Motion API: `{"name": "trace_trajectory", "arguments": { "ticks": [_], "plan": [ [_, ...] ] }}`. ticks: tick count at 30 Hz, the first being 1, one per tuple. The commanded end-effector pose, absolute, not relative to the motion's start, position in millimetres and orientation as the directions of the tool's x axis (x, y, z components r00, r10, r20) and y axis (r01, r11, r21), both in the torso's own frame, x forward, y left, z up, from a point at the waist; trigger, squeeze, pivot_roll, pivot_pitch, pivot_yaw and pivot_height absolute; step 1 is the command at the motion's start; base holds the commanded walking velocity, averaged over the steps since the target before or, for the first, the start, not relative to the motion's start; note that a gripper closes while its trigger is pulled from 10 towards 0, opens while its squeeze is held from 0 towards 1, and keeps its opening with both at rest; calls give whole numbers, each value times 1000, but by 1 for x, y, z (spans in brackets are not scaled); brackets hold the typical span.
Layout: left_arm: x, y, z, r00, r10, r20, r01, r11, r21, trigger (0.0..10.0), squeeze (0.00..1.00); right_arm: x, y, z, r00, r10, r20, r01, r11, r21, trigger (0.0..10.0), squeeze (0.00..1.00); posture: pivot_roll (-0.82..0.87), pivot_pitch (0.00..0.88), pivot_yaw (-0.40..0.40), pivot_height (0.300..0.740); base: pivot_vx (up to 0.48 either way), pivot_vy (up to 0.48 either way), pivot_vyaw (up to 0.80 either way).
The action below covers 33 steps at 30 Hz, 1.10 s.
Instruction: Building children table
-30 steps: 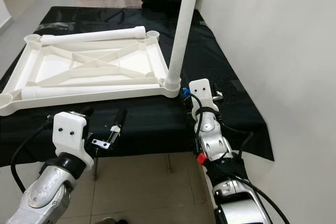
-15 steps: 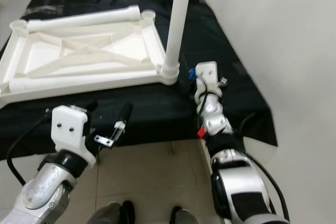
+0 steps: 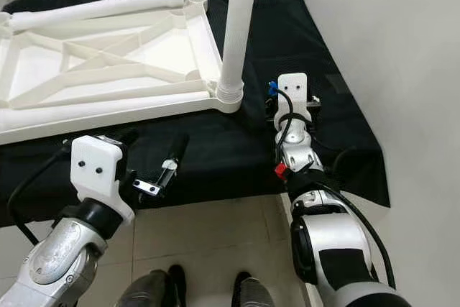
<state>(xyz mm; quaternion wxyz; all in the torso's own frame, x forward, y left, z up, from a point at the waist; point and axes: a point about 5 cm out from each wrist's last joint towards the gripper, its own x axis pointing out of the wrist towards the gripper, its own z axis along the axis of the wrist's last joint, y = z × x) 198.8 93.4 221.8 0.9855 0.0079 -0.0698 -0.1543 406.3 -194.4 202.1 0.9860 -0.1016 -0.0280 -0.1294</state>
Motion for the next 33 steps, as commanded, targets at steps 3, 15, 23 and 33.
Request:
{"name": "trace_trajectory", "arguments": {
  "ticks": [3, 15, 23, 33],
  "plan": [
    [193, 92, 223, 941, -314, 124, 312, 949, 33, 10000, 0, 407, -189, 195, 976, -205, 67, 213, 967, -137, 10000, 0, 205, 335, -6, 740, 0, 0, 0],
    [195, 89, 228, 939, -321, 122, 319, 947, 35, 10000, 0, 407, -178, 192, 989, -122, 82, 129, 987, -92, 10000, 0, 199, 327, -3, 740, 0, 0, 0],
    [196, 89, 231, 940, -316, 125, 314, 949, 39, 10000, 0, 412, -161, 200, 991, -98, 96, 110, 986, -123, 10000, 0, 204, 338, -12, 740, 0, 0, 0],
    [196, 90, 234, 945, -303, 124, 300, 953, 44, 10000, 0, 415, -144, 208, 990, -89, 110, 103, 986, -130, 10000, 0, 210, 347, -17, 740, 0, 0, 0]
  ]
}}
